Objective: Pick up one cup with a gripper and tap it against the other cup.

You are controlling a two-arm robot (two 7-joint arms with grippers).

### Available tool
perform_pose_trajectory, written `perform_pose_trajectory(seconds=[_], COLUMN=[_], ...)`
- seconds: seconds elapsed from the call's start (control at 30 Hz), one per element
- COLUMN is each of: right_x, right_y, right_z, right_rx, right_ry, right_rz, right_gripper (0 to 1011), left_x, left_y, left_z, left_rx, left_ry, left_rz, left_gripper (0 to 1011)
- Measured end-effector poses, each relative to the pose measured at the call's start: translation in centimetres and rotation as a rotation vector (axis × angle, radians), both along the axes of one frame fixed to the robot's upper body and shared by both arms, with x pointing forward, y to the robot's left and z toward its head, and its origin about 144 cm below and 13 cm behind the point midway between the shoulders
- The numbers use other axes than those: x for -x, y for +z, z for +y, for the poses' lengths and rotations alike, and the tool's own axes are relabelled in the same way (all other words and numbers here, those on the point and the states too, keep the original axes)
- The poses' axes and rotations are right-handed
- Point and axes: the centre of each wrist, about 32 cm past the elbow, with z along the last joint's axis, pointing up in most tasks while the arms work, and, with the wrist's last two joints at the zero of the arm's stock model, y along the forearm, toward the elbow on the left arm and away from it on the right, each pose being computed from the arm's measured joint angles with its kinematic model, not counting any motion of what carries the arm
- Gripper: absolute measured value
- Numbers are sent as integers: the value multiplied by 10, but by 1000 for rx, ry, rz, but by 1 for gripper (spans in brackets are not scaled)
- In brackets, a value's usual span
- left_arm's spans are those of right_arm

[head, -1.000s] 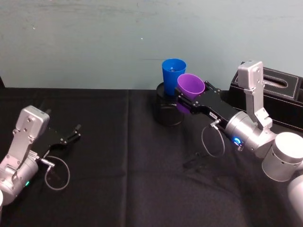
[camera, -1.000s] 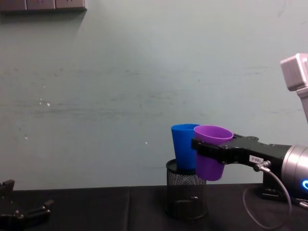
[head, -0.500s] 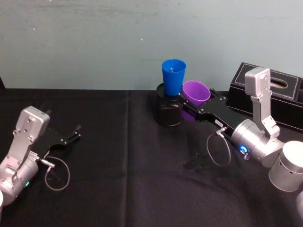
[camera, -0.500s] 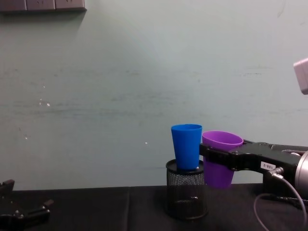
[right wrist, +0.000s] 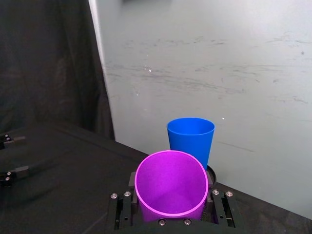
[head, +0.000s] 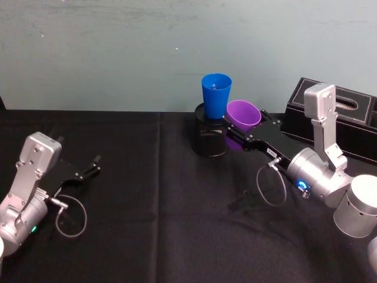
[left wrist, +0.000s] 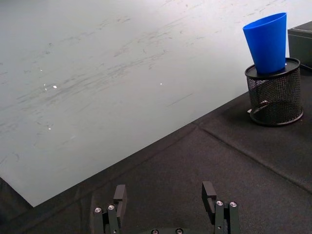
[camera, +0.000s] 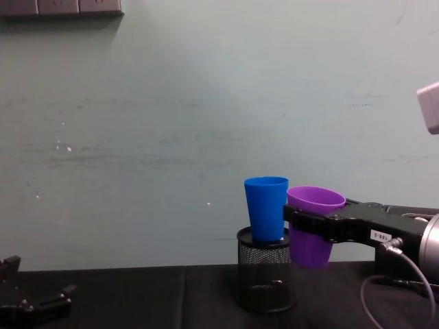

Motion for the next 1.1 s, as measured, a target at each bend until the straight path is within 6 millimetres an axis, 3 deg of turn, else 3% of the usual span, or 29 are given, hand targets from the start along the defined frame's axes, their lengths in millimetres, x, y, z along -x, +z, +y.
perform_pose_trajectory(seconds=[0.37, 1.1], right_x=[5, 44], right_y=[-3, -30], right_z=[0, -3], right_rx=[11, 36], right_ry=[8, 3], right_rz=[3, 62], right_gripper=[736, 736], left_x=[0, 0], left_y=[0, 0], left_z=[0, 0], left_rx=[0, 0], left_ry=[0, 0], left_rz=[0, 0], left_gripper=[1011, 1011])
